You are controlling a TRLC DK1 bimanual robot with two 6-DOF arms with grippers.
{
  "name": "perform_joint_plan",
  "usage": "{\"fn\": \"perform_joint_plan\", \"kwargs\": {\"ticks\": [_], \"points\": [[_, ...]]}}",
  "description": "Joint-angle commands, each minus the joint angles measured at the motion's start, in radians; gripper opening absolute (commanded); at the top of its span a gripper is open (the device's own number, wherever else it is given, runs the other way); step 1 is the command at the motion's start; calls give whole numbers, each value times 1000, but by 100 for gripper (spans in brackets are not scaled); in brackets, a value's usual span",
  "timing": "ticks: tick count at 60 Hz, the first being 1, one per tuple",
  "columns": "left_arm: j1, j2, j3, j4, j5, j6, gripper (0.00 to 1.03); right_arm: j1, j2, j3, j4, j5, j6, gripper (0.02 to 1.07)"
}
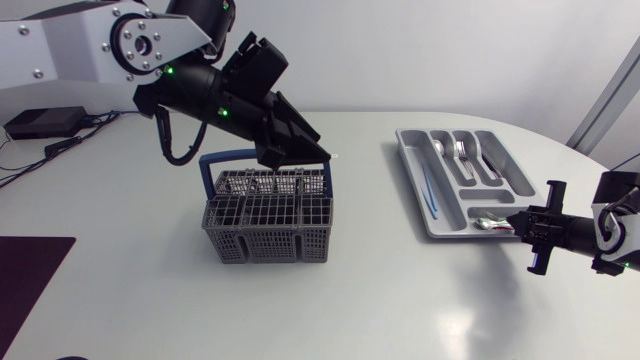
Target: Unload the cutlery basket into the drawer organizer.
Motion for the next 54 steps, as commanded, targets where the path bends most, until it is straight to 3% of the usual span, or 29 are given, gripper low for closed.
{"fn": "perform_joint_plan", "kwargs": {"ticks": [1, 28, 31, 36, 40, 46, 54], "points": [[8, -32, -38, 6, -4, -21, 66, 0, 31, -36, 49, 16, -41, 8], [14, -87, -85, 12, -13, -26, 66, 56, 126, -87, 319, 100, -29, 11], [15, -98, -90, 12, -16, -26, 70, 55, 128, -85, 330, 102, -22, 24], [18, -113, -99, 12, -18, -26, 70, 49, 129, -79, 330, 111, -14, 57], [20, -125, -108, 12, -19, -26, 70, 41, 128, -78, 331, 114, -11, 66], [28, -144, -119, 12, -19, -27, 70, 27, 95, -82, 330, 112, 1, 90], [41, -182, -136, 12, -19, -29, 70, 13, 16, -101, 316, 100, 26, 100]]}}
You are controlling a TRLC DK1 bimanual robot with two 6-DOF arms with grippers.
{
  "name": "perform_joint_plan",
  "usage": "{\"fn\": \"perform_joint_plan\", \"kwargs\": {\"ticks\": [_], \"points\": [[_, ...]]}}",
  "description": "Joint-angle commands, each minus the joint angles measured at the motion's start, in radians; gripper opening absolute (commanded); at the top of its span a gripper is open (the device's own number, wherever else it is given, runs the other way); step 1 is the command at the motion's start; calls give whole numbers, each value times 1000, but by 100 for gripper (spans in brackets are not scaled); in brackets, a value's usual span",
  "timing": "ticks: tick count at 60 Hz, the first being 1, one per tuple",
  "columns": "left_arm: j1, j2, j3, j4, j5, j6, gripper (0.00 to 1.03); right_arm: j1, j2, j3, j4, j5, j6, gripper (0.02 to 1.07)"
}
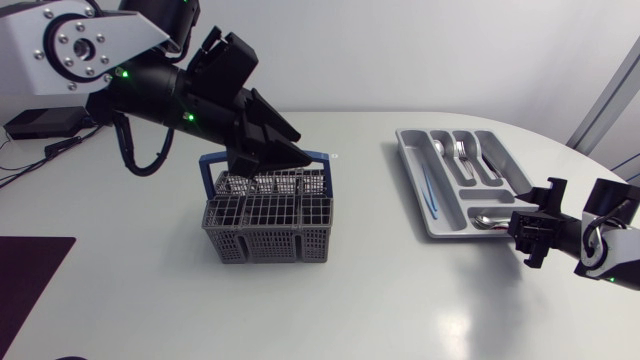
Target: Unload the cutlery basket into the drawer organizer.
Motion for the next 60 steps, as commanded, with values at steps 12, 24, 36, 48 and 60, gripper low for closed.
{"fn": "perform_joint_plan", "kwargs": {"ticks": [12, 24, 36, 48, 60], "points": [[29, -94, -68, 7, -1, -25, 72, -32, -60, -39, -32, -5, 20, 102], [31, -142, -100, 8, -1, -28, 72, 17, -1, -27, -12, 14, 24, 102], [39, -183, -126, 8, -2, -27, 72, 57, 48, 38, 0, 60, 41, 102], [60, -193, -140, 17, -2, -17, 72, 21, 38, 113, -156, 60, 12, 102], [72, -185, -144, 33, -2, -19, 72, 17, -100, 38, -159, 14, 38, 102]]}}
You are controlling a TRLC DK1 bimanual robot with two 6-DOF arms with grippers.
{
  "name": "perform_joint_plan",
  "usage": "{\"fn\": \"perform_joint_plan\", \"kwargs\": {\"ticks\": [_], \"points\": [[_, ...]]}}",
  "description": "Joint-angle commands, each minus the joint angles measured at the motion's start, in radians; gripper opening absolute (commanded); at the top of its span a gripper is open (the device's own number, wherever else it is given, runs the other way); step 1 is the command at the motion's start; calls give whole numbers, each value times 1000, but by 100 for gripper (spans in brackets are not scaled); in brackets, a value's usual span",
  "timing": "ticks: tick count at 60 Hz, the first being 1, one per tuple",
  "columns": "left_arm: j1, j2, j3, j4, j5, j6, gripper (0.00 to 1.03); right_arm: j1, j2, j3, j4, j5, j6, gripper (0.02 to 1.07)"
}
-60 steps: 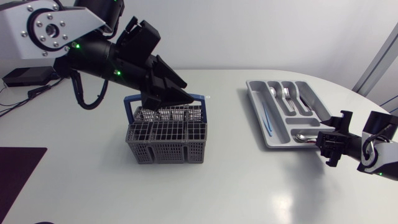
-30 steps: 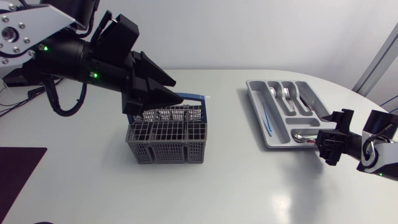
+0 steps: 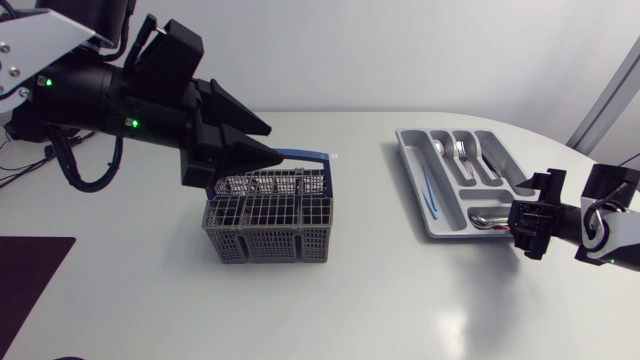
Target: Unload the cutlery basket into the drawer organizer.
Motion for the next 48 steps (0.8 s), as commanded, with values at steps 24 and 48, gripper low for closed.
{"fn": "perform_joint_plan", "kwargs": {"ticks": [24, 48], "points": [[86, -99, -114, 119, -146, -65, 81, 87, -305, 87, -54, 2, 645, 102], [390, -209, -232, 260, -224, -121, 92, 291, -390, 94, -57, 284, 1023, 102]]}}
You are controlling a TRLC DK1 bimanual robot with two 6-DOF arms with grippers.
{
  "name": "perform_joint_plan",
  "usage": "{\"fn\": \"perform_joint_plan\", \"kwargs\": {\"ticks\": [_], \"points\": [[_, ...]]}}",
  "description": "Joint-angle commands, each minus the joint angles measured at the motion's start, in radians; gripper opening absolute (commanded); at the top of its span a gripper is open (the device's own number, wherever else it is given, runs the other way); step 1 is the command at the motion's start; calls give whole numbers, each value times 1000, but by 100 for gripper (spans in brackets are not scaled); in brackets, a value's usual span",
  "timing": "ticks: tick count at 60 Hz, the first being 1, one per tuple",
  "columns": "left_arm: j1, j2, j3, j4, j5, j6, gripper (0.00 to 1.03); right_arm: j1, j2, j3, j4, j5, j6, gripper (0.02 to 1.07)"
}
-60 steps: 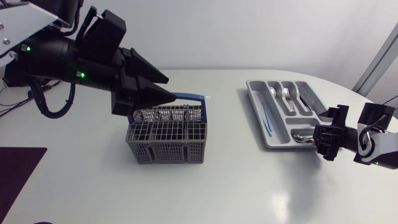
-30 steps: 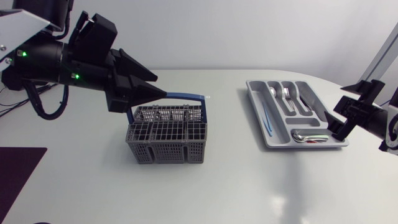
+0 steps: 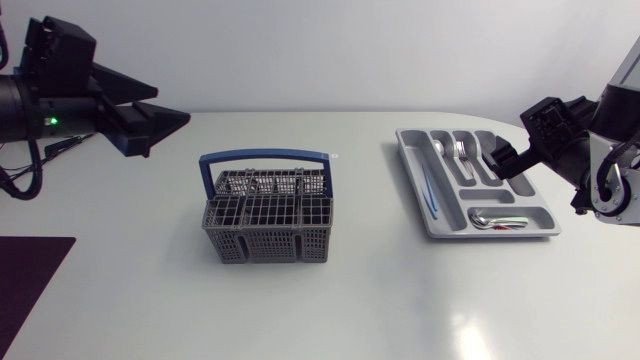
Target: Unload the cutlery basket into the drawer organizer.
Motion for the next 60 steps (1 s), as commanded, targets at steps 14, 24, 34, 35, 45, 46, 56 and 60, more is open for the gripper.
{"fn": "perform_joint_plan", "kwargs": {"ticks": [14, 24, 34, 35, 45, 46, 56, 60], "points": [[245, -86, -151, 140, -6, -112, 95, 59, -184, -29, -77, 119, 207, 102], [328, -112, -221, 164, -6, -110, 97, 73, -285, -74, -90, 171, 255, 102], [386, -192, -296, 182, -4, -112, 98, 81, -437, -135, -145, 203, 328, 102], [389, -197, -301, 187, -3, -113, 98, 81, -452, -143, -145, 203, 331, 102], [474, -312, -390, 221, 70, -122, 98, 104, -624, -238, -171, 219, 354, 102], [480, -316, -393, 221, 79, -124, 98, 104, -640, -246, -173, 219, 354, 102], [535, -390, -465, 248, 128, -147, 98, 99, -830, -335, -219, 220, 359, 102], [536, -425, -511, 288, 126, -182, 98, 98, -890, -362, -243, 220, 356, 102]]}}
